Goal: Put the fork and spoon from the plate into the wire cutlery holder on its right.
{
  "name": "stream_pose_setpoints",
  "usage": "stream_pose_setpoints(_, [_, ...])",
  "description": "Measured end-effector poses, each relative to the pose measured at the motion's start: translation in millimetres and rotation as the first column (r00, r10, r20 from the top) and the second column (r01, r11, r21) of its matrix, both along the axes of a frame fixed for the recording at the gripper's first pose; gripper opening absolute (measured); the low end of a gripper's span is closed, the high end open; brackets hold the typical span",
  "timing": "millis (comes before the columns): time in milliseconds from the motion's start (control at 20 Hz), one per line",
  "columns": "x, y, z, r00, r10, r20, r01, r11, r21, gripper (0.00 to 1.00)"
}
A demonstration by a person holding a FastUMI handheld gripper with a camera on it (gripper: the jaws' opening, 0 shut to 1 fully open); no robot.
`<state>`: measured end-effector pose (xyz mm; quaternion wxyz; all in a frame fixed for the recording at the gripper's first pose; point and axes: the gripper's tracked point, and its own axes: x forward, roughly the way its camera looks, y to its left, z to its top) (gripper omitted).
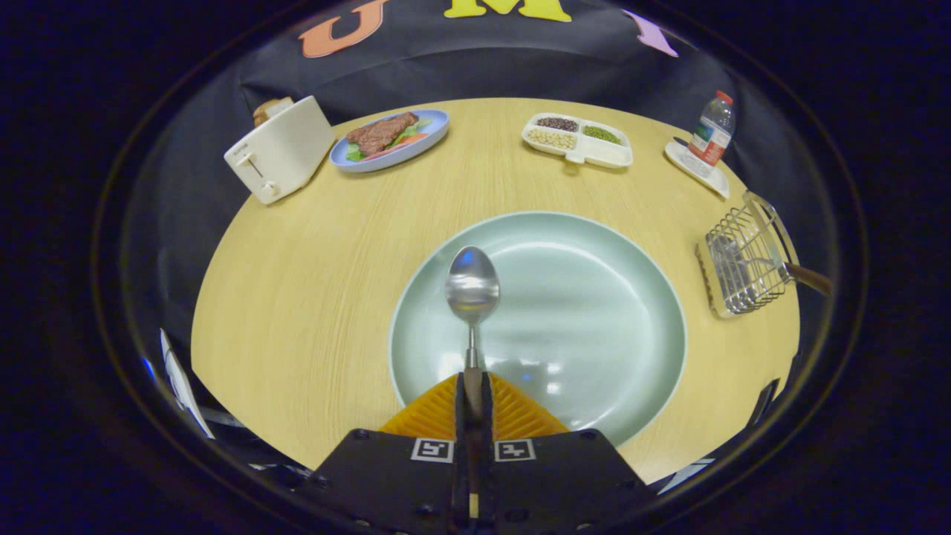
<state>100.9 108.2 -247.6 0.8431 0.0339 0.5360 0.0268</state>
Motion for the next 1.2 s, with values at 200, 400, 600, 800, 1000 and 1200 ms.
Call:
stream_pose_setpoints(200, [-1, -1, 0, 1.000, 0.006, -0.001, -0.006, 1.000, -0.010, 0.01])
stream_pose_setpoints(400, [-1, -6, 20, 0.999, 0.006, 0.050, -0.007, 1.000, 0.022, 0.00])
stream_pose_setpoints(600, [0, -27, 48, 0.993, -0.005, 0.118, 0.001, 1.000, 0.031, 0.00])
stream_pose_setpoints(800, [-2, -61, 79, 0.984, -0.034, 0.175, 0.028, 0.999, 0.035, 0.00])
stream_pose_setpoints(1000, [-3, -98, 105, 0.973, -0.064, 0.223, 0.056, 0.998, 0.039, 0.00])
stream_pose_setpoints(1200, [-2, -139, 132, 0.959, -0.090, 0.269, 0.081, 0.996, 0.044, 0.00])
